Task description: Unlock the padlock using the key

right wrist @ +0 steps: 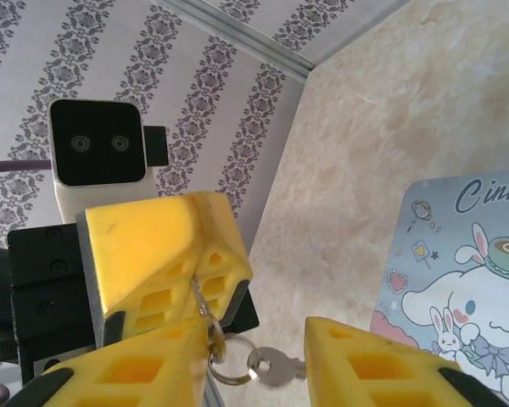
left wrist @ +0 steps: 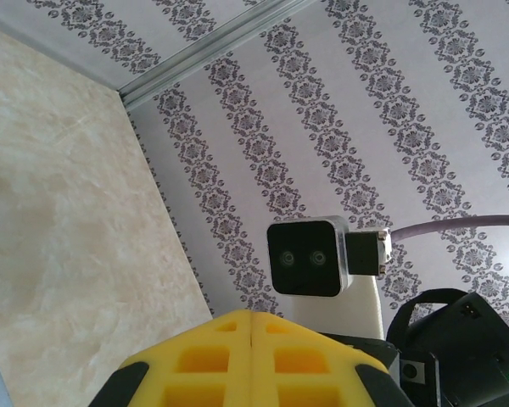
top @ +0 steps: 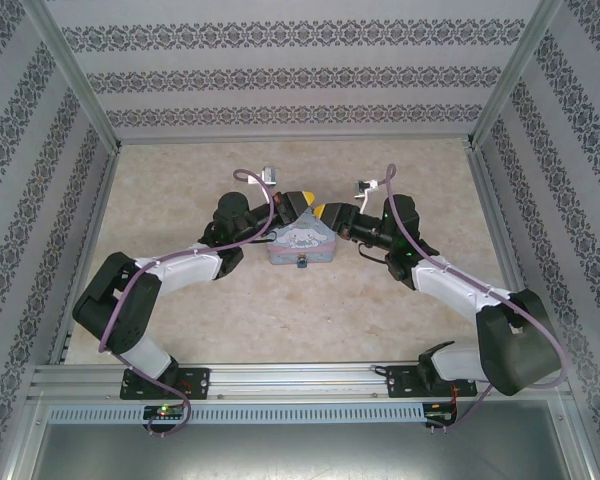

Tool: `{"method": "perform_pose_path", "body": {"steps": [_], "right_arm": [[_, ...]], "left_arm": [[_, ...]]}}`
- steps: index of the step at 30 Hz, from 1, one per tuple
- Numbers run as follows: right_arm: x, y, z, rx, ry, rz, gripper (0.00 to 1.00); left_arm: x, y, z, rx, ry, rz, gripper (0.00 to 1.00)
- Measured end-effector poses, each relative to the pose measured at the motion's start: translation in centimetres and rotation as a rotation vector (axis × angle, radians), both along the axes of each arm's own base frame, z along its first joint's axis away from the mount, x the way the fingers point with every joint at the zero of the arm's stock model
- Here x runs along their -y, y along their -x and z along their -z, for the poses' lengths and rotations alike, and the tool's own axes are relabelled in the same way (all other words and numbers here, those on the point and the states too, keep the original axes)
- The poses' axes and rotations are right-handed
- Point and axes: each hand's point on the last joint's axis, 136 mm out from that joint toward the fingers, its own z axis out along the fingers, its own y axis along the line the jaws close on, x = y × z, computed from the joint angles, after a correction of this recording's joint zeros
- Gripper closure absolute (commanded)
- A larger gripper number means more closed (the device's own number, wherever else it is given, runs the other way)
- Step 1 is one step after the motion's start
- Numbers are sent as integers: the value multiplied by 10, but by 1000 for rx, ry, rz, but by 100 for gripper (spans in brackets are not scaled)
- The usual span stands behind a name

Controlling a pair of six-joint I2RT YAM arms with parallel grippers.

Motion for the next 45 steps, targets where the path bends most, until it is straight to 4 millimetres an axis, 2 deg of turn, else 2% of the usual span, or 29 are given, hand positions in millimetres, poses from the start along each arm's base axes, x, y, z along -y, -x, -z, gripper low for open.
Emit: {"method": "perform_pose_path", "body": {"steps": [7,14,16,18,20,23,25,28,34,39,45], "right_arm": [[-7,2,2,-5,-5,-17,74],[-9,3,0,6,-12,-26,100],[-9,3,1,5,-8,-26,100],[-9,3,4,-3,2,-24,100],[-8,4,10,-10,24,-25,100],[-3,6,23,-19,93,-14,100],[2,8,32,-13,157,-1,100],[10,8,44,3,257,22,100],[9,13,64,85,498,31,100],[1,22,66,205,669,22,100],[-4,28,64,327,806,21,100]], "left_arm": [[0,-1,2,-12,4,-4,100],[-1,-4,5,-22,4,-17,100],[-2,-5,7,-33,1,-22,83],[-2,-6,13,-62,-10,-30,56],[-4,-9,23,-118,-36,-49,46],[-13,-11,36,-220,-85,-82,37],[-22,-12,37,-282,-115,-105,36],[-31,-11,27,-349,-142,-123,35],[-30,-1,12,-482,-196,-76,38],[-28,16,30,-648,-198,-32,43],[-28,23,45,-772,-187,-30,49]]}}
